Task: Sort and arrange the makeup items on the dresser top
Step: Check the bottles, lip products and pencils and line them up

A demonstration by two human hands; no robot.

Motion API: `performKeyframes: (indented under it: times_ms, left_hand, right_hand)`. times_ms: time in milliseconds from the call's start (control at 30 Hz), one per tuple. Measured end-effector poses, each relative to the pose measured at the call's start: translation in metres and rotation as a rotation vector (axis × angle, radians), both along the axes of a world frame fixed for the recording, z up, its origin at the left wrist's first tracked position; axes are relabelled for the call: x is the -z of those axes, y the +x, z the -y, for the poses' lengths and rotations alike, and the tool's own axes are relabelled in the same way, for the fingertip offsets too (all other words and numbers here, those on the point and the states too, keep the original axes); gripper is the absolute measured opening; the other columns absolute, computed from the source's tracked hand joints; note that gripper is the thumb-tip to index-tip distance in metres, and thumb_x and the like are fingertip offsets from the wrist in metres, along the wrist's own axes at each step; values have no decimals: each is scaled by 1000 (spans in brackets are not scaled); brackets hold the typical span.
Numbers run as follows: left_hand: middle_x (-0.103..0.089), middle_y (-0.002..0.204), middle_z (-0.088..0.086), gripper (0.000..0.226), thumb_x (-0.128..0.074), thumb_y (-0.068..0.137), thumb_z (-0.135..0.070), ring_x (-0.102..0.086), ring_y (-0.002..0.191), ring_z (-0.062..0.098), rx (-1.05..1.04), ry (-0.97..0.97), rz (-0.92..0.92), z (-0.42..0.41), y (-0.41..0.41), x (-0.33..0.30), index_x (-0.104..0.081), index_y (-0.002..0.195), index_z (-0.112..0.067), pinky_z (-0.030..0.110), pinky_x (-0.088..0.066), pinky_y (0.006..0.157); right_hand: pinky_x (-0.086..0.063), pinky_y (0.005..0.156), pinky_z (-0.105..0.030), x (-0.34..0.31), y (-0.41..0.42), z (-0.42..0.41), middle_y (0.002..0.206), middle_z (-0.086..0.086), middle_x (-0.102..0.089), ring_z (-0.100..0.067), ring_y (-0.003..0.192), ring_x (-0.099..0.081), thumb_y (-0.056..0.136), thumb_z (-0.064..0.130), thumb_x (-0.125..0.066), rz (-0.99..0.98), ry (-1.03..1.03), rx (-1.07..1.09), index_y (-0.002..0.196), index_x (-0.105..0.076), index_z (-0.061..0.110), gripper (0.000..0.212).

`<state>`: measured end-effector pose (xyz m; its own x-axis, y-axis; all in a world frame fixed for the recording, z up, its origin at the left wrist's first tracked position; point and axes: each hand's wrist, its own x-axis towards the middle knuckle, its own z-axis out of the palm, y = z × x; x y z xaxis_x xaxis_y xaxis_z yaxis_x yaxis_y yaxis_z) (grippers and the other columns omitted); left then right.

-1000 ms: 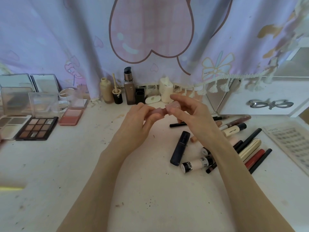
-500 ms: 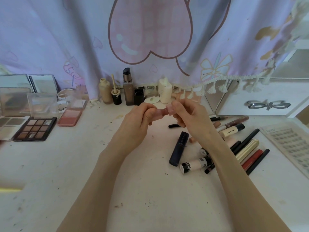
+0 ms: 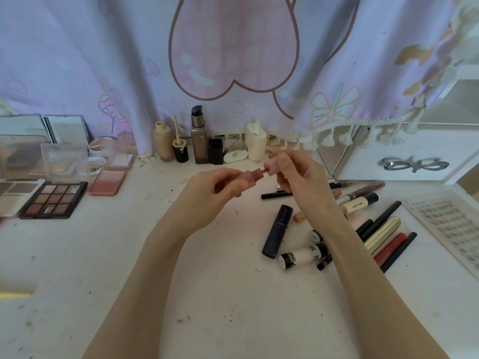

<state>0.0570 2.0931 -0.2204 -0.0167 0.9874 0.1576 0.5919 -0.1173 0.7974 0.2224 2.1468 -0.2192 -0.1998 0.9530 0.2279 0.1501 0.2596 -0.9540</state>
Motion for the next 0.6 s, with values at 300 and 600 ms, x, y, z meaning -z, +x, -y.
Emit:
performKeyframes:
  times_ms: [300,600]
  left_hand:
    - [-65,85,-13,24,-52,88,-40,-60,82,-1,-53,48,19,1,-6,-2,-61,107,-30,9,-45,69]
    - [-67,95,-5,23,-54,88,-34,-61,90,13,-31,49,-8,1,-3,-1,-61,109,-27,31,-50,84]
  right_hand:
    - [-39,64,-20,-4,6,-3,71,18,-62,-2,60,-44,97,21,-48,-89,31,67,104,-64,15,19]
    - [-38,69,-21,-3,6,-4,67,21,-63,5,59,-49,97,19,-48,-83,70,72,98,-63,21,15]
